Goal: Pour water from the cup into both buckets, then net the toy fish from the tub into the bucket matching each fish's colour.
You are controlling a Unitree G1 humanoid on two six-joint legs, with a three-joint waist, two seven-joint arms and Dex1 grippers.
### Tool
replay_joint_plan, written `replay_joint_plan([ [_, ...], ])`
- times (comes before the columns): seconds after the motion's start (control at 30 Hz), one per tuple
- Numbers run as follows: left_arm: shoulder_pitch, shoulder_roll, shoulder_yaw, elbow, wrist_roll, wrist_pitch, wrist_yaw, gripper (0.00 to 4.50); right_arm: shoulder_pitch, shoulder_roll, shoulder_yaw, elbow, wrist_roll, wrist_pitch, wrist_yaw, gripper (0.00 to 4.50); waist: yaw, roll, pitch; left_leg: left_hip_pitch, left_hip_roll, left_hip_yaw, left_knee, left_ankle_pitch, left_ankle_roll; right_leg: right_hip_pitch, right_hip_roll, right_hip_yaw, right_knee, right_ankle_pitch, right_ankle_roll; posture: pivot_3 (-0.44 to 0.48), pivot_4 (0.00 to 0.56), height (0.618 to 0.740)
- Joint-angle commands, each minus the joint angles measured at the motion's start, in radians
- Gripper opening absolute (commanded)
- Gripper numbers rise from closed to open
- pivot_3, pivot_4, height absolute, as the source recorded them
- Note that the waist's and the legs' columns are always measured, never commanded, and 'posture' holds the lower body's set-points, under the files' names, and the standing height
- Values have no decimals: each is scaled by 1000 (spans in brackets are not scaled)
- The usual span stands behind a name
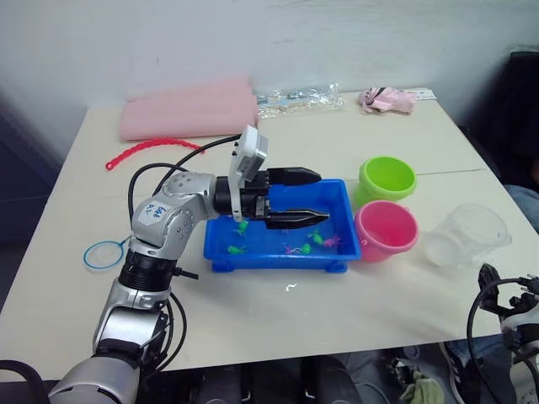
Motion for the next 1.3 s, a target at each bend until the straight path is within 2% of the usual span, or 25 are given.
replay_joint_plan([
  [0.03, 46, 40, 21, -55, 3, -10, 2, 4500, 56, -137, -58, -166, 120, 36, 168, 4467, -4, -2, 0, 0, 0, 0, 0, 0, 0, 0, 1, 0, 0, 0, 0, 0, 150, 738],
  [0.13, 119, 103, 61, -98, -8, 4, 12, 4500, 17, -318, -94, -202, 315, 133, 282, 4467, -13, -5, 2, 1, 0, 1, 0, -1, 1, 1, 1, 1, 0, 0, 0, 0, 150, 738],
  [0.2, 204, 177, 114, -159, -45, 53, 12, 4500, -101, -478, -64, -172, 464, 212, 356, 4467, -35, -6, 2, 2, 3, 1, 2, -1, 1, 1, 1, 2, 1, 0, 0, 0, 150, 738],
  [0.27, 296, 248, 165, -215, -53, 74, 23, 4500, -252, -592, 29, -120, 551, 260, 402, 4467, -35, -8, 3, 4, 6, 0, 2, -1, 3, 3, 0, 2, 1, 0, -1, 0, 150, 738],
  [0.33, 356, 287, 201, -243, -54, 79, 39, 4500, -363, -643, 109, -82, 590, 287, 420, 4467, -33, -10, 4, 4, 8, -3, 2, -2, 1, 4, 0, 3, 0, -1, -3, 0, 150, 738],
  [0.4, 421, 324, 252, -252, -48, 77, 58, 4500, -485, -661, 217, -48, 597, 299, 448, 4467, -16, -11, 4, 2, 8, -6, 2, -3, 0, 4, 0, 2, -1, -2, -4, 0, 150, 738],
  [0.47, 541, 384, 360, -247, -19, 65, 82, 4500, -668, -642, 389, 0, 573, 309, 506, 4467, -12, -11, 4, -1, 8, -5, 2, -3, 0, 2, -1, 2, -2, -2, -4, 0, 150, 738],
  [0.6, 697, 455, 481, -205, 23, 6, 89, 4500, -848, -596, 561, 63, 507, 312, 580, 4467, -23, -15, 5, -2, 8, -1, 2, -4, 1, -1, -1, 1, -2, -2, -4, 0, 150, 738],
  [0.63, 767, 480, 545, -183, 44, -17, 77, 4500, -897, -572, 610, 87, 475, 300, 603, 4467, -22, -15, 5, -3, 8, -1, 2, -4, 1, -1, -1, 0, -2, -2, -4, 0, 150, 738],
  [0.73, 918, 531, 697, -118, 76, -69, 38, 4500, -978, -510, 678, 151, 427, 283, 640, 4467, -30, -15, 5, -3, 8, 1, 2, -5, 1, -4, -2, -2, -1, -2, -4, 0, 150, 738],
  [0.87, 1102, 598, 882, 28, 152, -160, -32, 4500, -1005, -474, 741, 214, 340, 227, 734, 4467, -35, -17, 4, -4, 8, 3, 2, -6, -1, -8, -3, -3, 0, -2, -4, 0, 150, 738],
  [0.97, 1127, 630, 898, 128, 179, -226, -56, 4500, -1016, -451, 757, 227, 305, 208, 759, 4467, -32, -17, 4, -5, 9, 5, 1, -7, -1, -10, -3, -3, 0, -2, -5, 0, 150, 738],
  [1.07, 1092, 669, 841, 247, 224, -297, -71, 4500, -1017, -431, 755, 219, 290, 209, 765, 4467, -33, -17, 4, -4, 9, 5, 1, -7, -1, -11, -5, -2, 1, -3, -5, 0, 150, 738],
  [1.2, 911, 728, 693, 394, 271, -350, -87, 4500, -1002, -417, 744, 190, 282, 218, 758, 4467, -31, -18, 4, -4, 9, 5, 0, -8, -3, -12, -9, -2, 2, -3, -5, 0, 150, 738],
  [1.3, 674, 755, 519, 535, 338, -385, -115, 4500, -974, -418, 728, 156, 277, 222, 741, 4467, -30, -18, 3, -5, 8, 6, 0, -8, -3, -13, -7, -4, 5, -3, -6, 0, 150, 738],
])
